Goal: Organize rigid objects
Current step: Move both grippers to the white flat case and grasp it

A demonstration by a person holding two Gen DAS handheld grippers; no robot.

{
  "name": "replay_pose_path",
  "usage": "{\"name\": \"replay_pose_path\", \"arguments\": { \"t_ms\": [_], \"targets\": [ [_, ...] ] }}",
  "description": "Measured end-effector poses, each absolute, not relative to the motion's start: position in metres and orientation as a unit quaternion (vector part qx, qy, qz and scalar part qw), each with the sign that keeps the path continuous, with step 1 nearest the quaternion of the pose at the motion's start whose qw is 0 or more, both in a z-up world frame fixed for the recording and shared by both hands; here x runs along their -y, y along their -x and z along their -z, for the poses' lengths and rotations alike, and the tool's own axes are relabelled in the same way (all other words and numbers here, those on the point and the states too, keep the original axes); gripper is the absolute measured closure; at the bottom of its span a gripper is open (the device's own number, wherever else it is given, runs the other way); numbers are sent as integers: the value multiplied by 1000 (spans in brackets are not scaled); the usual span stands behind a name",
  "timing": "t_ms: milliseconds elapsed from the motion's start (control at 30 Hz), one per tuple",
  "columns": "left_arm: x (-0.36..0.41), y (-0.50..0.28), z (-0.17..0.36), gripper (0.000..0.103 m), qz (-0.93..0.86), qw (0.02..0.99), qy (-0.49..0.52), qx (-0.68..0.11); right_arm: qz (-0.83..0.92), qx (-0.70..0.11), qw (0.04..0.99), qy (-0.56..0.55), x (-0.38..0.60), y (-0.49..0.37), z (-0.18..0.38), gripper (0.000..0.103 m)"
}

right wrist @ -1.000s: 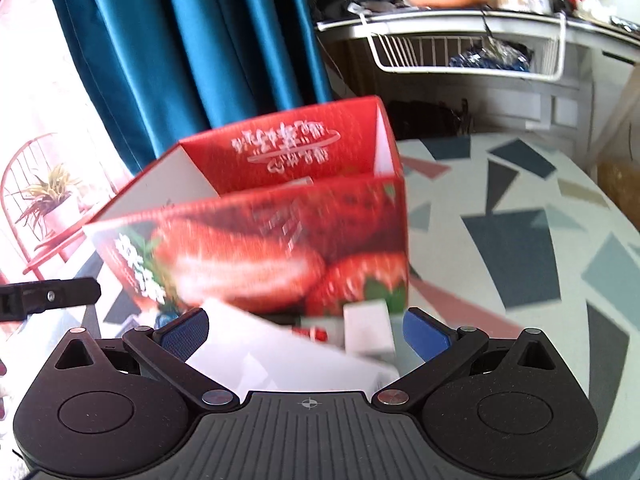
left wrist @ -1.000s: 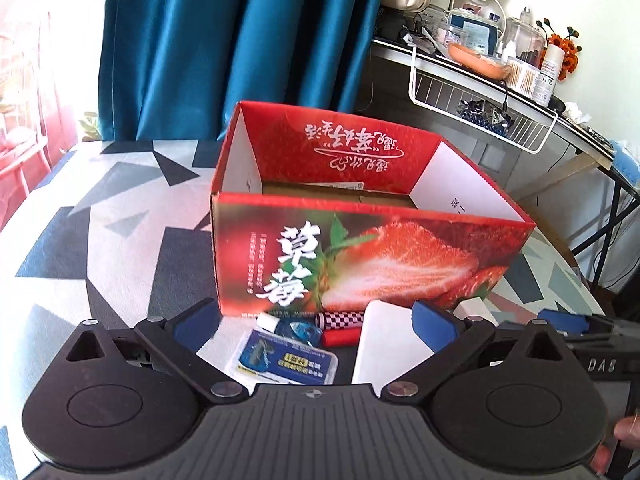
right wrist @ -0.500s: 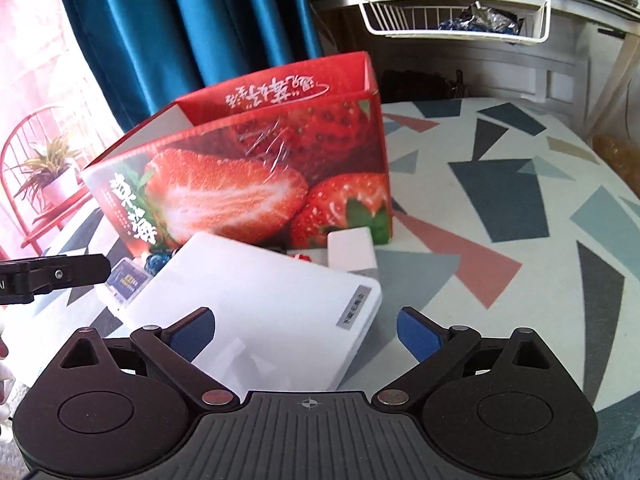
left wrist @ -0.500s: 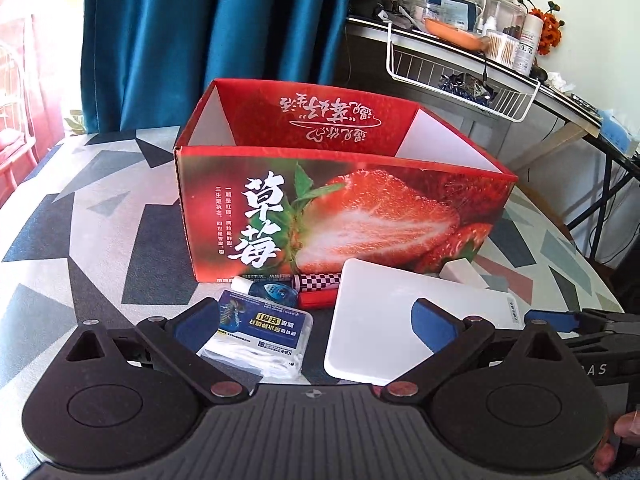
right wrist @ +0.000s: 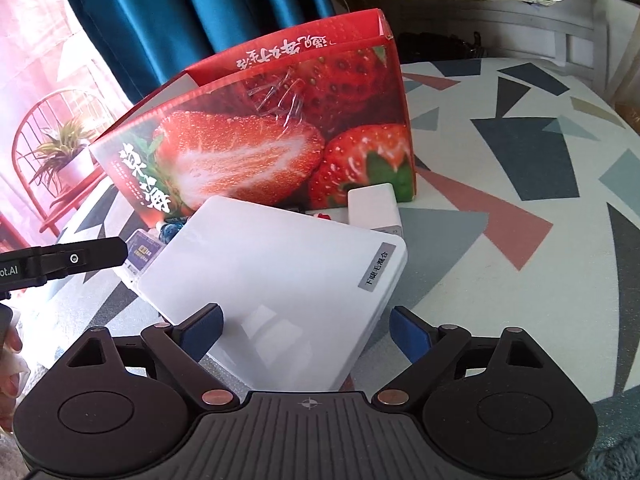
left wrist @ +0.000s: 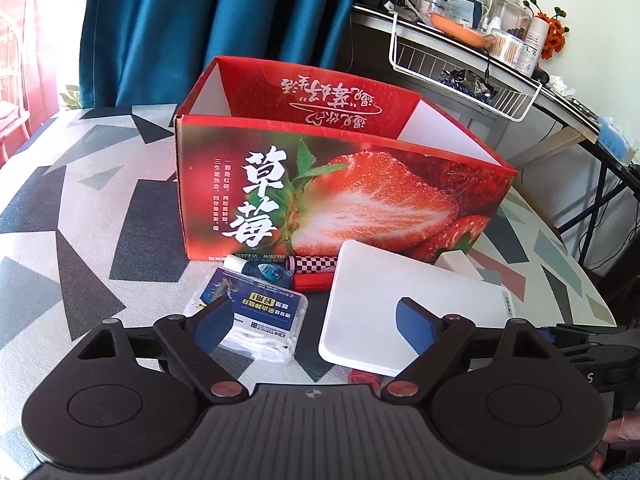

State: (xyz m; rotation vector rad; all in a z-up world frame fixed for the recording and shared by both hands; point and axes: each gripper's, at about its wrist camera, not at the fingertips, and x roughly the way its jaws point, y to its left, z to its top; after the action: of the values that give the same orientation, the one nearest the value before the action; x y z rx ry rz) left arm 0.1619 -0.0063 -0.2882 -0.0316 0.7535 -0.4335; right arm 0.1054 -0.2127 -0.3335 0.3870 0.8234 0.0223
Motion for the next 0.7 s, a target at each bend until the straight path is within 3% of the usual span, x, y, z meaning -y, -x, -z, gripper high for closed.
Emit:
{"name": "replay_pose_path", "arguments": {
  "t_ms": [100,300,700],
  "targets": [
    [7,-163,290,18,217,904,19,-369,-19,-399,896,-193,213,-107,336,19],
    [9,-173,296,34,227,895,35,-382,-28,-395,896,-200,215,-109,339,20],
    [30,-212,308,35,250,879,36,-405,-41,-383,903,-189,219,-116,338,22]
  ]
}}
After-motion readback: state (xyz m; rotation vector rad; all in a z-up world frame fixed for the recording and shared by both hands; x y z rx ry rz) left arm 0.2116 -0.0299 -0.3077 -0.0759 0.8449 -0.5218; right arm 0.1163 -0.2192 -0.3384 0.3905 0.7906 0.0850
